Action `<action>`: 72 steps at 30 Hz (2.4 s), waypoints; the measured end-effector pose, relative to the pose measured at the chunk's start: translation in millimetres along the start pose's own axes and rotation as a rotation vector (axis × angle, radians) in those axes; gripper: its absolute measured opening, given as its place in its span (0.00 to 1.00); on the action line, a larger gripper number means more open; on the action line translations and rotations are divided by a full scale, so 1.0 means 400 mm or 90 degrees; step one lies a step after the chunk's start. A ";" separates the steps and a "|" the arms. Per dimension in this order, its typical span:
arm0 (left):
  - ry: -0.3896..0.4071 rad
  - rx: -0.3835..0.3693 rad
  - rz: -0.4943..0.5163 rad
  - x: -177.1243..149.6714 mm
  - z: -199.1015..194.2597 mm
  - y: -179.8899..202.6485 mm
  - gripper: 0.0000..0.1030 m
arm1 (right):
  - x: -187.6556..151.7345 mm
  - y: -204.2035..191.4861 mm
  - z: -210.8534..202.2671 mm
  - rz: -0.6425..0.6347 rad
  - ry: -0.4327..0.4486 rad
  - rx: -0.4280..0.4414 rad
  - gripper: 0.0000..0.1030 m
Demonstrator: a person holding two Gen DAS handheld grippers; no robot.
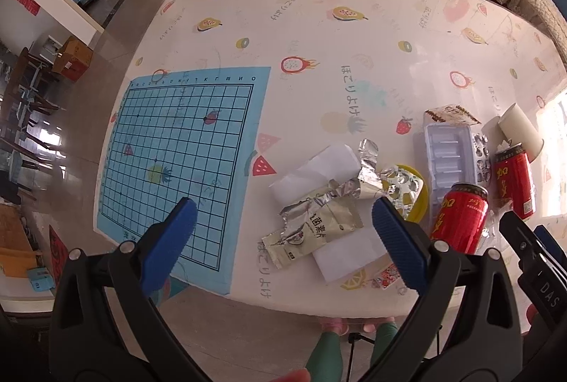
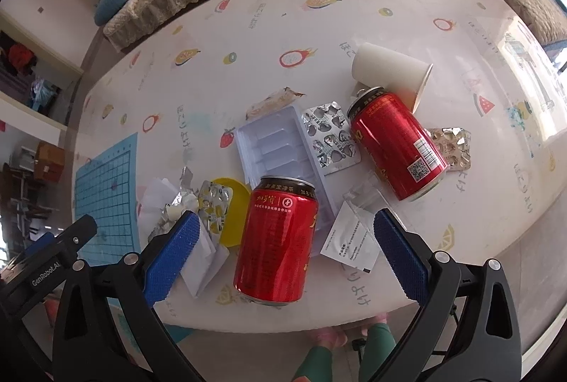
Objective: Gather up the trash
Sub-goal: 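Move left tool toward the white paper while right tool approaches the red can, then close left tool on the white paper while right tool grasps the red can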
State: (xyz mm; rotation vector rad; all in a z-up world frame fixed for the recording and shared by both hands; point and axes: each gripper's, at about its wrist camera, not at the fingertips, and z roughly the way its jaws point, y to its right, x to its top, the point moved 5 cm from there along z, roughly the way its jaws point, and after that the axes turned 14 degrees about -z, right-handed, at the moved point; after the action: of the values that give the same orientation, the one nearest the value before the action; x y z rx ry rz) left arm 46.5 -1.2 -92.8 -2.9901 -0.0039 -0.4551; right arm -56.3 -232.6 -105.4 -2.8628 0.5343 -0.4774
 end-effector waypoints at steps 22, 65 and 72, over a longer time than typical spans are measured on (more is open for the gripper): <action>-0.038 -0.013 -0.004 -0.019 0.065 -0.039 0.94 | -0.034 -0.051 0.081 -0.009 -0.054 -0.013 0.95; -0.103 -0.166 0.051 -0.215 0.219 0.105 0.65 | -0.085 0.001 0.205 -0.007 -0.152 0.015 0.64; -0.066 -0.177 0.133 -0.256 0.214 0.181 0.47 | -0.077 0.014 0.209 -0.014 -0.149 0.019 0.64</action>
State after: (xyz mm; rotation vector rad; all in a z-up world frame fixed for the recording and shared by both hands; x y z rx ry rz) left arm -24.5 -61.4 -212.6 -3.2306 0.3898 -0.2977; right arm -56.4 -215.4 -192.9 -2.8461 0.4509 -0.1478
